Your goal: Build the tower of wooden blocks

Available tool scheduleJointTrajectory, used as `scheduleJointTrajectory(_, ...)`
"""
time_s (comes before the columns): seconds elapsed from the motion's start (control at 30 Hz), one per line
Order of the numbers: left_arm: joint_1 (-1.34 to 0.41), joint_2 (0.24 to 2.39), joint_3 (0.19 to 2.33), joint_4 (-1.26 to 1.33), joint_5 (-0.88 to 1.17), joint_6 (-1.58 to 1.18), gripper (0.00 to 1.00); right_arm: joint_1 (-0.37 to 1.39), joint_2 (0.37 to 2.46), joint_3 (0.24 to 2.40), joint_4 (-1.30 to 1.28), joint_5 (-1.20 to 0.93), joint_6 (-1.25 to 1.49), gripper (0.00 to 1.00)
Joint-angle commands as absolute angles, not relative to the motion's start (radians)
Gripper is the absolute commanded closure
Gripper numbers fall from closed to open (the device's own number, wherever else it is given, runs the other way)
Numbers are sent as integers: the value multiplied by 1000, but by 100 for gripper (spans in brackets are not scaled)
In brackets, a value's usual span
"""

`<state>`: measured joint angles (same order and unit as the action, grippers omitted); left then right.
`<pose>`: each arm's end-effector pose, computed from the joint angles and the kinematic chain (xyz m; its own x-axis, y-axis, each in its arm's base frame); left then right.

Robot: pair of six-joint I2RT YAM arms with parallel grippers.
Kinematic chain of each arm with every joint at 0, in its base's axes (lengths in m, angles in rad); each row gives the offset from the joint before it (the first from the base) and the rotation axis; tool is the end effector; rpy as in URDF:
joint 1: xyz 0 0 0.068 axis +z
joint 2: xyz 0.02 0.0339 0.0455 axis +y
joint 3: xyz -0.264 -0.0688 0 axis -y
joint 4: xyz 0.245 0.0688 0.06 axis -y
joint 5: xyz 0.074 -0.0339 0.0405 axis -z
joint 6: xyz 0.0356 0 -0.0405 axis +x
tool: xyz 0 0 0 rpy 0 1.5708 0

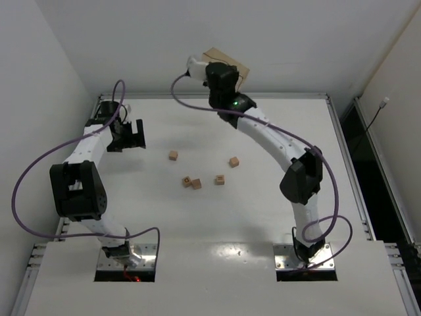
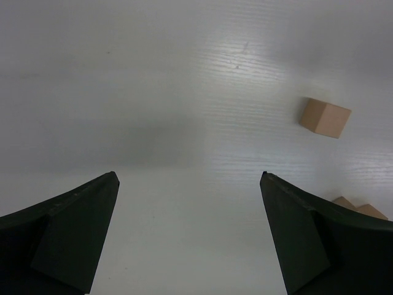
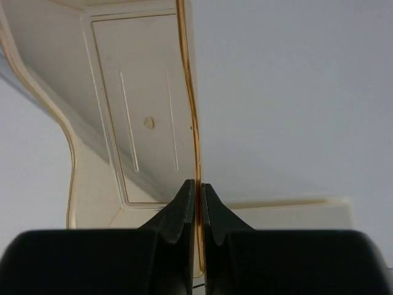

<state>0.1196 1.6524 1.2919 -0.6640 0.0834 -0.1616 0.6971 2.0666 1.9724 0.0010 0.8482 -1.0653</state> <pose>0.3467 0.0387 0.2528 -0.8251 -0.2606 -0.5013 -0.2114 0.9652 -0.1538 0.3946 0.2956 0.3733 -0.1641 -0.8921 -0.4211 0.0093 0.4254 -0.9049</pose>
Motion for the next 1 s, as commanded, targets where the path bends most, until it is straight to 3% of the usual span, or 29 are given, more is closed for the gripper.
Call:
scheduleJointTrajectory(0.0,135,1595,1310,-635,140,-137,0,583,2065,2118,-685,642,-566,100)
scheduleJointTrajectory(0.2,135,1678,1396,-661,158,-106,0,427,2043,2005,-868,287,-414,100)
scheduleJointTrajectory(0.4,135,1701,1417,-655,147,-106,0,309,2029,1821,-832,-72,-292,100)
scheduleJointTrajectory(0.97,135,1674,1417,-664,138,-97,0,287,2023,1505,-640,-313,-259,100)
